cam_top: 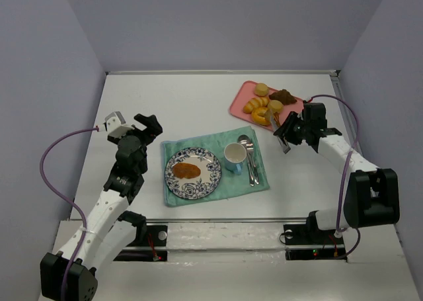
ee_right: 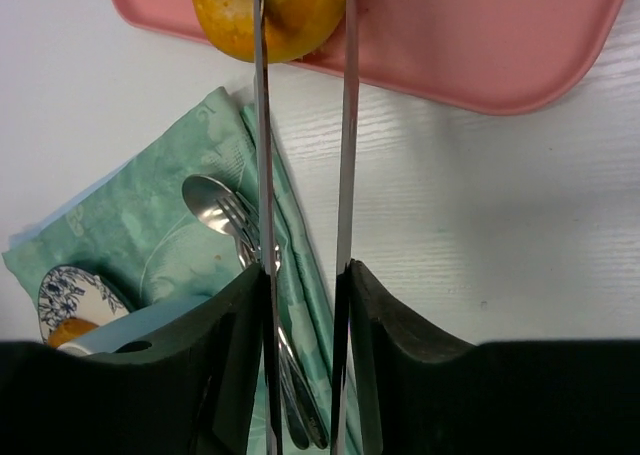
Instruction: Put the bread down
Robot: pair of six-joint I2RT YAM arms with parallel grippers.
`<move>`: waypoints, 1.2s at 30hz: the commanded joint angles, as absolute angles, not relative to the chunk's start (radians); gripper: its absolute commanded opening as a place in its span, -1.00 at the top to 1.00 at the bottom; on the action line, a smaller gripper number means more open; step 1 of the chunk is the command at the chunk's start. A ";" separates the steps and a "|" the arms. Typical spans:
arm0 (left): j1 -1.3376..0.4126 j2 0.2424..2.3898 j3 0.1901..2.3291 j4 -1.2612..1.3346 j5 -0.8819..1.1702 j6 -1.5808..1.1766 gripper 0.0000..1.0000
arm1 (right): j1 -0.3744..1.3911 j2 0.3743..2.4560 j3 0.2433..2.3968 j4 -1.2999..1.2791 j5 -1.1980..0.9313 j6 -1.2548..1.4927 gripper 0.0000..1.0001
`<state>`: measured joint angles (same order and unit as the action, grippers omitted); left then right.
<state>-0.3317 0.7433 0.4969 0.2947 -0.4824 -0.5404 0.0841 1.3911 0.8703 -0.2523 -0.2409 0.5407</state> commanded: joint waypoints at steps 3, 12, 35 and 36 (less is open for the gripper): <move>-0.327 0.741 0.485 0.342 -0.506 -0.548 -0.98 | 0.078 1.333 0.862 -0.189 -0.236 0.554 0.51; -0.327 0.744 0.485 0.347 -0.500 -0.549 -0.98 | 0.078 1.072 0.880 -0.213 -0.239 0.436 0.59; -0.325 0.769 0.492 0.351 -0.492 -0.543 -0.98 | 0.756 1.198 1.015 -0.386 -0.463 -0.077 0.55; -0.325 0.769 0.492 0.351 -0.491 -0.543 -0.98 | 0.756 1.210 1.017 -0.394 -0.459 -0.074 0.55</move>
<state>-0.3313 0.7712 0.4969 0.2977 -0.4717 -0.5423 0.7063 1.1809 0.9588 -0.3534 -0.5152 0.0074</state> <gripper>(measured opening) 0.990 0.377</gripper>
